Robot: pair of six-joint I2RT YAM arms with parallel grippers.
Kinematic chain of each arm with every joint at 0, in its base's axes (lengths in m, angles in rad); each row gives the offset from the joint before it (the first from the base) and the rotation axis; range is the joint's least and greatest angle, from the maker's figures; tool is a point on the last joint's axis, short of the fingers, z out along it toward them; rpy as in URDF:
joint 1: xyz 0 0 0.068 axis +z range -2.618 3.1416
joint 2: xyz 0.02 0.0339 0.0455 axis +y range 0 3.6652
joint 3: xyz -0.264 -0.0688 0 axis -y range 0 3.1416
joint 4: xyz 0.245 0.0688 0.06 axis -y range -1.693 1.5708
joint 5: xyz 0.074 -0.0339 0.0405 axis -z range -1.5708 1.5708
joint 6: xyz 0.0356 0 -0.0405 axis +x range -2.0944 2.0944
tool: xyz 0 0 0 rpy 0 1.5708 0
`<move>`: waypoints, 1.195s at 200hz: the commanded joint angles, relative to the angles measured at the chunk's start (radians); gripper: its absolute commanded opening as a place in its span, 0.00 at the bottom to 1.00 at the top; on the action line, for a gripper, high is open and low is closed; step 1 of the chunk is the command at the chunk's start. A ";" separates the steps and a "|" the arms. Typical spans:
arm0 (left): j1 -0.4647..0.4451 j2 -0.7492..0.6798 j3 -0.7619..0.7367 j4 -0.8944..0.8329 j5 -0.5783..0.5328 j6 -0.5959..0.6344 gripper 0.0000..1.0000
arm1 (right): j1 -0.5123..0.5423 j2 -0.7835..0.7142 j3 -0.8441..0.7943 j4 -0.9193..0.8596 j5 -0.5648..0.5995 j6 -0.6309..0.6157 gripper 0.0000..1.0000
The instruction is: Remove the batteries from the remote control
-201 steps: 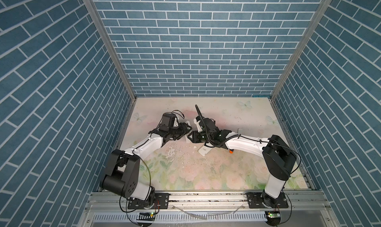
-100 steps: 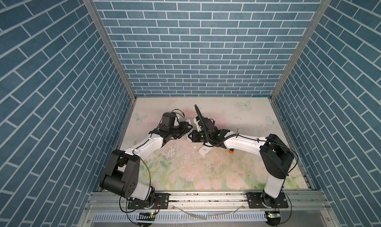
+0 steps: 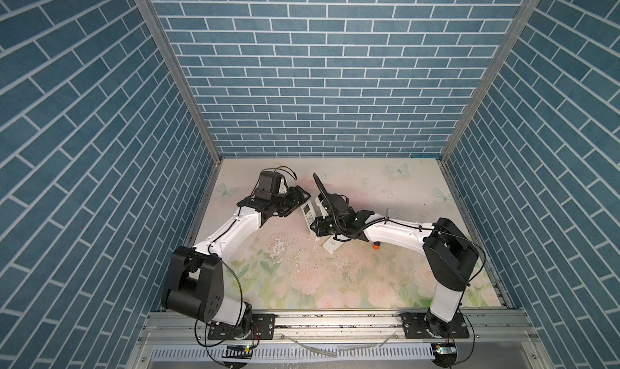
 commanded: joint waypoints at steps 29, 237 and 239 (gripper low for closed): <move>0.033 0.084 0.136 -0.361 0.096 0.082 0.69 | 0.037 -0.131 0.026 -0.218 0.147 -0.352 0.00; 0.033 0.049 -0.021 -0.414 0.306 -0.014 0.32 | 0.263 -0.003 0.216 -0.328 0.712 -0.773 0.00; 0.033 0.050 -0.021 -0.413 0.307 -0.014 0.32 | 0.264 -0.002 0.217 -0.326 0.713 -0.774 0.00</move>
